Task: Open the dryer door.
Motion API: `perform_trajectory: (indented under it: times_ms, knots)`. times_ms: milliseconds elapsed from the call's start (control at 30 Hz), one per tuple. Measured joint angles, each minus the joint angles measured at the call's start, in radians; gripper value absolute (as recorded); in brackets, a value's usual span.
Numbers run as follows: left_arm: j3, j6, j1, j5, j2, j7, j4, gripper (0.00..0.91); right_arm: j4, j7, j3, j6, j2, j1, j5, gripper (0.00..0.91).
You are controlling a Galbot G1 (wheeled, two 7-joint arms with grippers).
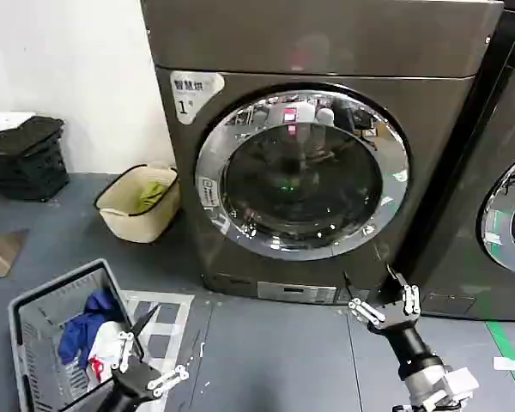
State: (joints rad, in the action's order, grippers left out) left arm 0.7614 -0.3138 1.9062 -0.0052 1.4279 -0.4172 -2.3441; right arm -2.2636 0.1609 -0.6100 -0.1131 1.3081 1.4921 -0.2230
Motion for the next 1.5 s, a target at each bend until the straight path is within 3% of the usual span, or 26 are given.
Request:
perform_trajectory:
  times_ms: [767,1100,1500]
  knots:
    - [0.028,-0.02,0.044,0.016,0.005,-0.002,-0.046,0.907,0.343,0.092,0.273,0.056,-0.186,-0.471,-0.158,0.907]
    - [0.027,-0.02,0.049,0.016,0.01,-0.006,-0.055,0.907,0.503,0.148,0.389,0.061,-0.185,-0.666,-0.204,0.907]
    - [0.028,-0.016,0.049,0.016,0.015,-0.018,-0.055,0.907,0.616,0.205,0.5,0.077,-0.163,-0.808,-0.228,0.907]
